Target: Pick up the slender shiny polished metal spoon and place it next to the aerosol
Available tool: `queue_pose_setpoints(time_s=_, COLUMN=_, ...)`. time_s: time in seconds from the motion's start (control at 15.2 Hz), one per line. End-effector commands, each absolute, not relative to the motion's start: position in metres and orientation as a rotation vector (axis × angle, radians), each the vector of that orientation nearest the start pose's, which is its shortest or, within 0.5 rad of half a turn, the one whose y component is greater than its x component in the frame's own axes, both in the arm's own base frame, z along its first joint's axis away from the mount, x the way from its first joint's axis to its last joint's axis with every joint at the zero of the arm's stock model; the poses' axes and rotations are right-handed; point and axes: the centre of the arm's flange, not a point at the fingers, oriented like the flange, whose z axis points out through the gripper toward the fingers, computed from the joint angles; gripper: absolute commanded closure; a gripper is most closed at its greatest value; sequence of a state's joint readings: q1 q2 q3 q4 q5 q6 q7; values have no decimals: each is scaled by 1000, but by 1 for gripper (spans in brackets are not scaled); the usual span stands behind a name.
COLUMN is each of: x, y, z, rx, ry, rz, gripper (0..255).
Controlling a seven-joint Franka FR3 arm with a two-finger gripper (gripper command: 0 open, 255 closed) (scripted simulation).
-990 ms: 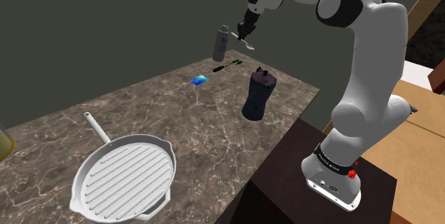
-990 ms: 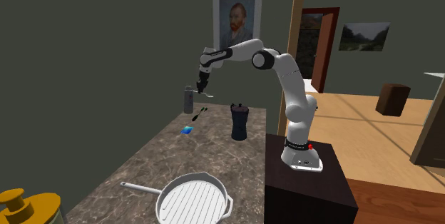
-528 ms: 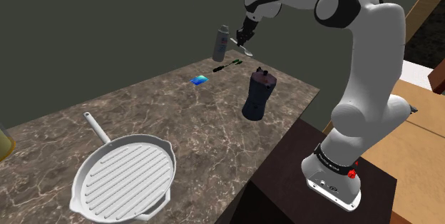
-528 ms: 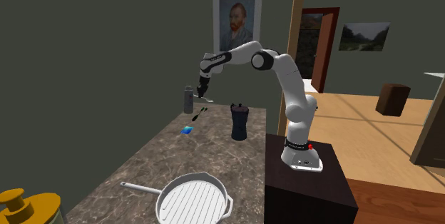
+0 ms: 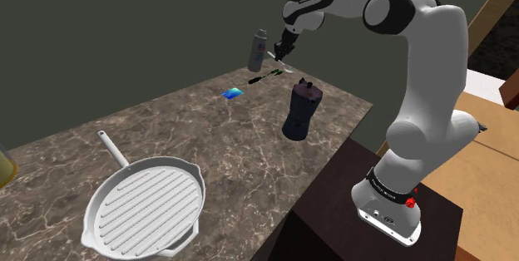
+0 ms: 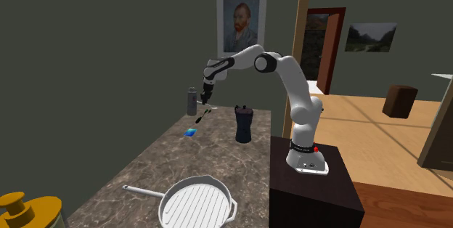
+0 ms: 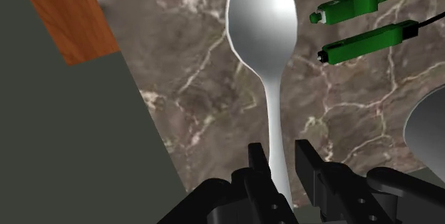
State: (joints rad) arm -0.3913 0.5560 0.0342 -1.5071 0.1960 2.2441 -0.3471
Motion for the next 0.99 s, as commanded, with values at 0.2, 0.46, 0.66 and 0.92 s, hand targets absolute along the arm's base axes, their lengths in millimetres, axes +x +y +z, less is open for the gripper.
queue_pose_setpoints(time_s=0.2, x=675, y=-250, z=346, rx=-3008, ry=189, rz=-351, gripper=255)
queue_pose_setpoints(time_s=0.46, x=675, y=-250, z=346, rx=-3008, ry=189, rz=-351, gripper=255)
queue_pose_setpoints(time_s=0.66, x=675, y=-250, z=346, rx=-3008, ry=189, rz=-351, gripper=0)
queue_pose_setpoints(time_s=0.92, x=675, y=-250, z=346, rx=-3008, ry=189, rz=-351, gripper=0)
